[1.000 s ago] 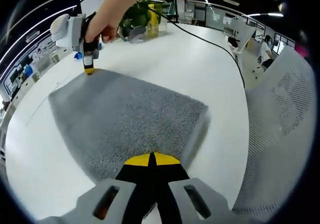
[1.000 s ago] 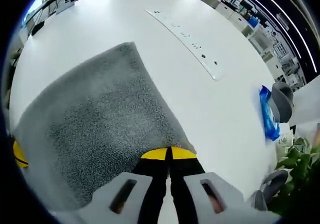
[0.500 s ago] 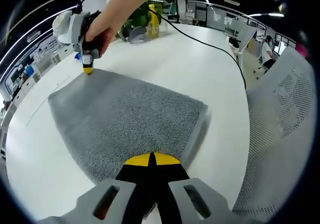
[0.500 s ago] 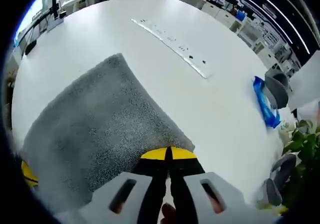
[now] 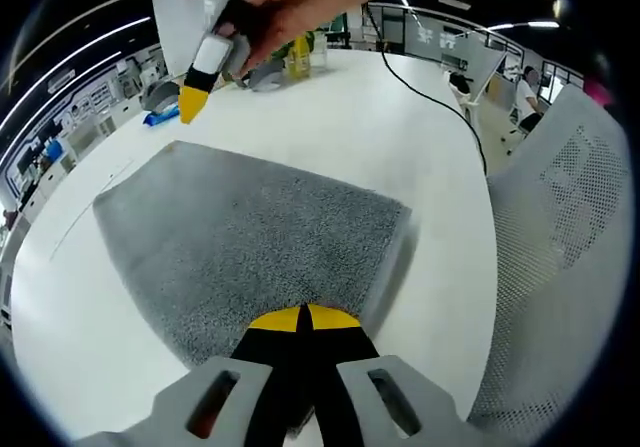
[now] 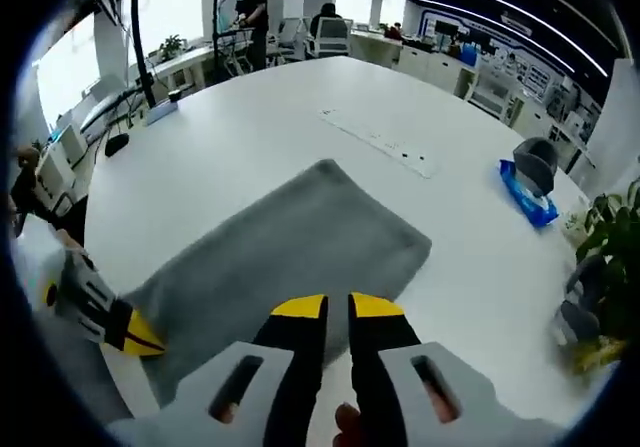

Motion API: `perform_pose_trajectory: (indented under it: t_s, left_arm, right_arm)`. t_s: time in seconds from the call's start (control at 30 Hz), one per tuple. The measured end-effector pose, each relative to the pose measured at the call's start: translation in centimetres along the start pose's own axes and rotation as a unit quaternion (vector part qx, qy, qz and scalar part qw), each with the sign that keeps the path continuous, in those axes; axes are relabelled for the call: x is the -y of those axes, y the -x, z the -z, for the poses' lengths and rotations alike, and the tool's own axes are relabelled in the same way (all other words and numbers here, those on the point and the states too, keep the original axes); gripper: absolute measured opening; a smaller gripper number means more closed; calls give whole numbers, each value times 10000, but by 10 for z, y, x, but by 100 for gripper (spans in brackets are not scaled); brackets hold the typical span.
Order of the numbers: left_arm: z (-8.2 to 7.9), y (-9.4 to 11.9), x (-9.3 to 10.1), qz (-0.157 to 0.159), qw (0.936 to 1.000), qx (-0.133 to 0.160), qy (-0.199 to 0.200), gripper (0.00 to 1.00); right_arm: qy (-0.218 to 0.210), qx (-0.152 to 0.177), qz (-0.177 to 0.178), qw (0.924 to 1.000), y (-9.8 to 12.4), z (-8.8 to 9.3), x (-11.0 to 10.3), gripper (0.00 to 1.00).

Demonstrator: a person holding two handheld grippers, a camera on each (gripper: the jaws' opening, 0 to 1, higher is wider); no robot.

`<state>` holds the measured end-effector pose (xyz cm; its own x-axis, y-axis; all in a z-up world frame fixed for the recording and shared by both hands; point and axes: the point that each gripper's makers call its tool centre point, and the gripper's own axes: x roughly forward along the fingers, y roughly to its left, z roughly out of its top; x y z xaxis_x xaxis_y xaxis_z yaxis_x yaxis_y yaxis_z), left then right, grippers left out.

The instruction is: Fold the towel on the table until its edges align and the towel forms a compact rectangular stack.

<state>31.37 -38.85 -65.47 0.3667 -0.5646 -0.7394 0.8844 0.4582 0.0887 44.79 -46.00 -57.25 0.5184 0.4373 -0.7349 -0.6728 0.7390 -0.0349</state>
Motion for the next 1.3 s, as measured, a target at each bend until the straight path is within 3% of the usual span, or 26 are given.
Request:
perform_pose_trajectory:
  t_s: [0.17, 0.37, 0.5, 0.6, 0.77, 0.9, 1.07, 1.3]
  left_arm:
    - [0, 1, 1, 18, 9998, -11, -200, 1]
    - [0, 2, 1, 132, 9998, 67, -134, 1]
    - [0, 3, 0, 168, 9997, 174, -45, 1]
    - [0, 3, 2, 158, 9993, 282, -207, 1]
    - [-1, 3, 1, 197, 9992, 284, -204, 1]
    - [-1, 4, -2, 340, 9988, 257, 258, 1]
    - [-1, 7, 0, 359, 9988, 238, 253, 3]
    - [-5, 23, 11, 565, 9981, 243, 48, 16]
  right_arm:
    - [71, 193, -89, 9997, 30, 4, -27, 12]
    - [254, 385, -207, 9987, 58, 17, -62, 14]
    - [515, 246, -482, 9972, 63, 39, -89, 18]
    - [851, 99, -654, 9942, 64, 59, -110, 21]
    - [1022, -13, -913, 9906, 62, 76, -132, 23]
    - [1246, -363, -1011, 9864, 54, 98, -138, 22]
    - [1444, -671, -1066, 9815, 45, 119, -142, 21]
    - [1612, -948, -1032, 9769, 29, 132, -136, 19]
